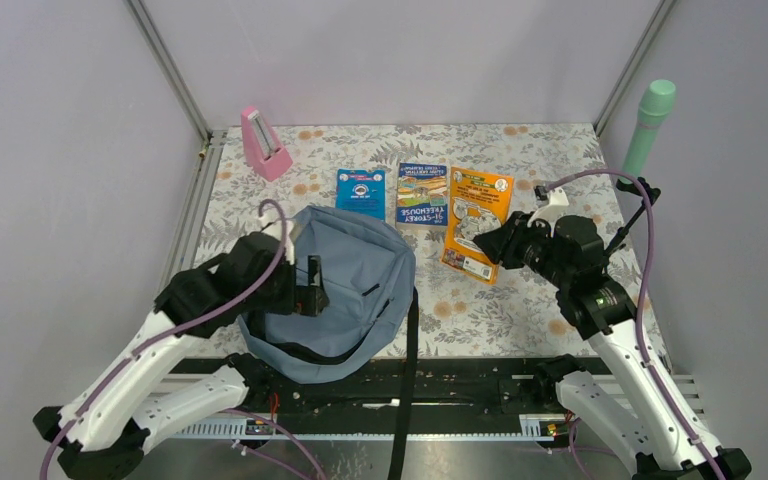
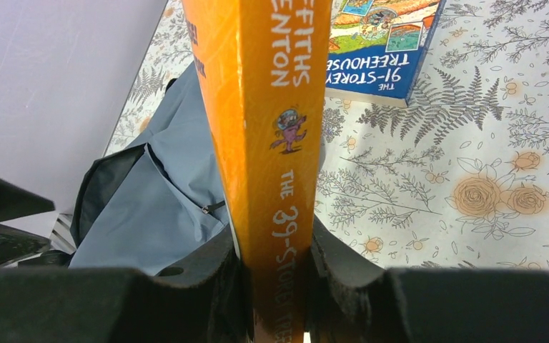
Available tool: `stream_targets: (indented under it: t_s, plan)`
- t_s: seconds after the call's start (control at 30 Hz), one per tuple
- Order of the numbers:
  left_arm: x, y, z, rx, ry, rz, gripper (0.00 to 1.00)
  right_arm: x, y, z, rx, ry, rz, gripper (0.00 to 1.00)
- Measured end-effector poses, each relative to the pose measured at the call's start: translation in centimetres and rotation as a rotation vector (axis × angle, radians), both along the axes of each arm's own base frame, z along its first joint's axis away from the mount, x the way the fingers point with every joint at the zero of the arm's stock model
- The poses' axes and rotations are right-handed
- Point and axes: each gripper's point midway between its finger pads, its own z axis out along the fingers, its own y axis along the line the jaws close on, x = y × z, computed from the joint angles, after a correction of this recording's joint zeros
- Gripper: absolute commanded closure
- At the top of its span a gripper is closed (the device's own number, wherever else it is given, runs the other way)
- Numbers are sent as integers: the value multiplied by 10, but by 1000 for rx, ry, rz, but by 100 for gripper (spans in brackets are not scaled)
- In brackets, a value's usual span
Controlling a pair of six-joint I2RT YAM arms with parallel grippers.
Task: Pack the student bag
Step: Pick up the book from the center of the board.
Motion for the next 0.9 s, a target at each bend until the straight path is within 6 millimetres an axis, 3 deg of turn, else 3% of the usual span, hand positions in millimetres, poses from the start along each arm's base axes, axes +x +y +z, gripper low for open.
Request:
stream_targets:
  t_s: [0.23, 0.43, 0.63, 0.9]
  plan:
    - [-34, 35, -9, 34, 105, 137, 1, -1, 0, -6, -6, 13, 1, 100]
    - [-58, 30, -20, -45, 224, 182, 1, -2, -1, -15, -12, 33, 1, 100]
    - [-81, 29, -48, -95, 339, 225, 1, -5, -2, -16, -10, 30, 1, 100]
    - [-73, 19, -56, -124, 343, 245, 1, -8, -2, -16, -2, 27, 2, 100]
